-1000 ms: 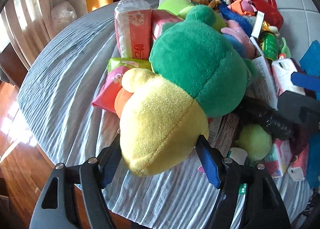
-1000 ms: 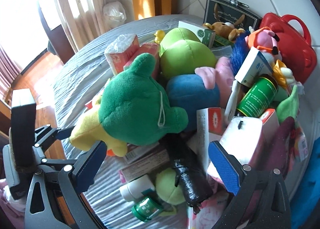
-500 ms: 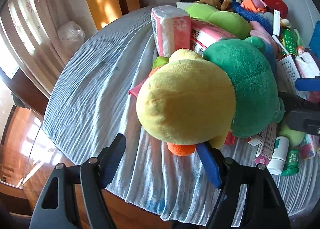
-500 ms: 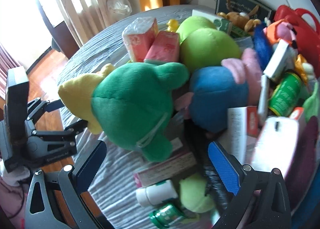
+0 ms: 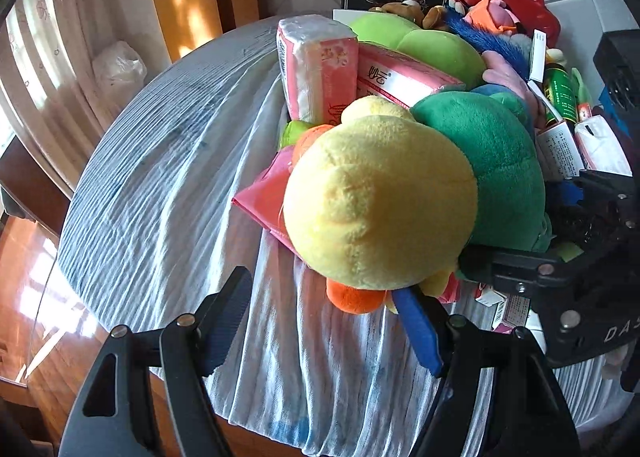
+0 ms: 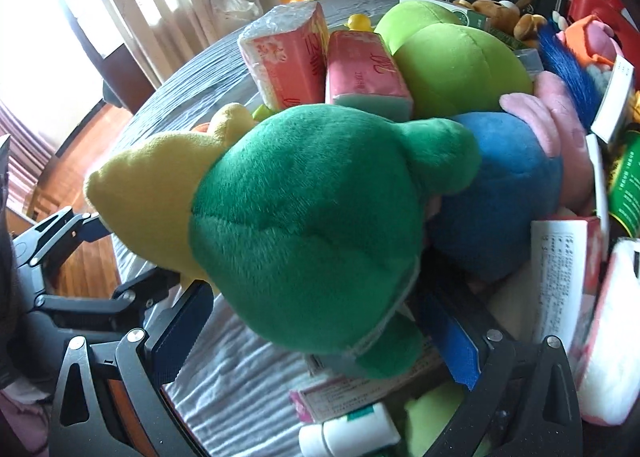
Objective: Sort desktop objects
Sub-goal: 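Grasp the green and yellow plush toy with the right gripper, then carry the plush toy over the crate and release it inside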
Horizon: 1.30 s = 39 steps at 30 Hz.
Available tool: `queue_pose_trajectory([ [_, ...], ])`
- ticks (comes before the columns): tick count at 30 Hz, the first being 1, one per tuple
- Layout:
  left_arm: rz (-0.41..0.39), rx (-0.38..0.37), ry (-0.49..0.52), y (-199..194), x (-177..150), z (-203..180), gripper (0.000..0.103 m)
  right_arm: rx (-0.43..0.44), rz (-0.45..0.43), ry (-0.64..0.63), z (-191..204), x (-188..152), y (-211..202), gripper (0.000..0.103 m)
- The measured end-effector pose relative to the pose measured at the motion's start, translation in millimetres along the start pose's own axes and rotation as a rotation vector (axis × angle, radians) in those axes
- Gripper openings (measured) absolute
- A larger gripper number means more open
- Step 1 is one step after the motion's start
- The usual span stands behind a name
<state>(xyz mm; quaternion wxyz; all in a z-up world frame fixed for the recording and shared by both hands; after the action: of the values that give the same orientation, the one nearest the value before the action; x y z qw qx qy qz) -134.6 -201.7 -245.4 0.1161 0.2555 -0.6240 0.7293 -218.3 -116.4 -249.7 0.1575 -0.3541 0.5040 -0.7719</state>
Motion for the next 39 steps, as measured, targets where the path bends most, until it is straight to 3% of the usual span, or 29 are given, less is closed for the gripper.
queue_pose_trajectory([
  [1, -0.002, -0.001, 0.009, 0, 1, -2, 0.062, 0.007, 0.015, 0.017, -1, 0, 2, 0.103],
  [3, -0.003, -0.024, 0.015, -4, 3, -6, 0.038, 0.002, 0.001, 0.022, 0, 1, -3, 0.088],
  [4, -0.006, -0.029, 0.02, -7, 4, -8, 0.035, -0.007, -0.011, 0.01, 2, 0, -7, 0.082],
  [5, -0.009, -0.019, 0.027, -10, 5, -10, 0.034, -0.012, -0.018, -0.002, 4, -1, -11, 0.077],
  [14, -0.139, 0.018, 0.067, -71, 40, -24, 0.034, 0.016, -0.152, -0.011, 2, 8, -84, 0.065],
  [25, -0.33, 0.017, 0.162, -145, 104, -74, 0.034, -0.036, -0.378, 0.001, -24, 18, -193, 0.063],
  [33, -0.495, -0.036, 0.274, -200, 154, -143, 0.034, -0.115, -0.543, 0.07, -73, 8, -286, 0.061],
  [39, -0.656, -0.12, 0.383, -259, 192, -222, 0.034, -0.224, -0.719, 0.149, -117, -19, -383, 0.061],
])
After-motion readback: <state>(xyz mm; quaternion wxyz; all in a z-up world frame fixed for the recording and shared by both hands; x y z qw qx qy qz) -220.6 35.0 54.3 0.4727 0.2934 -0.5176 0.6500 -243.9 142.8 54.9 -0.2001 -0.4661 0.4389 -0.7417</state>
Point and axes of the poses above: each gripper's, at about its wrist camera, not at the fingertips, and y roughly the way its jaws point, z to its left, x to its top, the point moved 5 cm from there along y, roughly the way its jaws point, and after that the axes turned 10 degrees about y, right-handed, at the moved point
